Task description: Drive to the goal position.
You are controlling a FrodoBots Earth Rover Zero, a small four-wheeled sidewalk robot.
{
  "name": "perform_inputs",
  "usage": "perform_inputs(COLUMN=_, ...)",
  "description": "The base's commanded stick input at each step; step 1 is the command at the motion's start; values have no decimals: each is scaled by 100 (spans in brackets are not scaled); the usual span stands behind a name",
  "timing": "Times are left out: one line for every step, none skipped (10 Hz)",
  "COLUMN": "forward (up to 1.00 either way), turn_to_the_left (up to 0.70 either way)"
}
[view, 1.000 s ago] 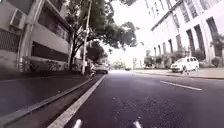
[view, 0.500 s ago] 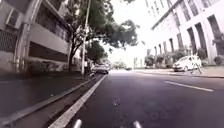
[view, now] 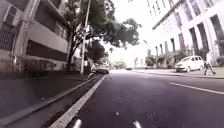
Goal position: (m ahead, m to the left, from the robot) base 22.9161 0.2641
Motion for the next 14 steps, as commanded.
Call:
perform_inputs(forward=70, turn_to_the_left=0)
perform_inputs(forward=70, turn_to_the_left=0)
perform_inputs(forward=70, turn_to_the_left=0)
perform_inputs(forward=70, turn_to_the_left=0)
perform_inputs(forward=70, turn_to_the_left=0)
perform_inputs(forward=70, turn_to_the_left=0)
perform_inputs(forward=70, turn_to_the_left=0)
perform_inputs(forward=70, turn_to_the_left=0)
perform_inputs(forward=70, turn_to_the_left=0)
perform_inputs(forward=70, turn_to_the_left=0)
perform_inputs(forward=70, turn_to_the_left=-2)
perform_inputs(forward=70, turn_to_the_left=-14)
perform_inputs(forward=70, turn_to_the_left=-14)
perform_inputs(forward=70, turn_to_the_left=-14)
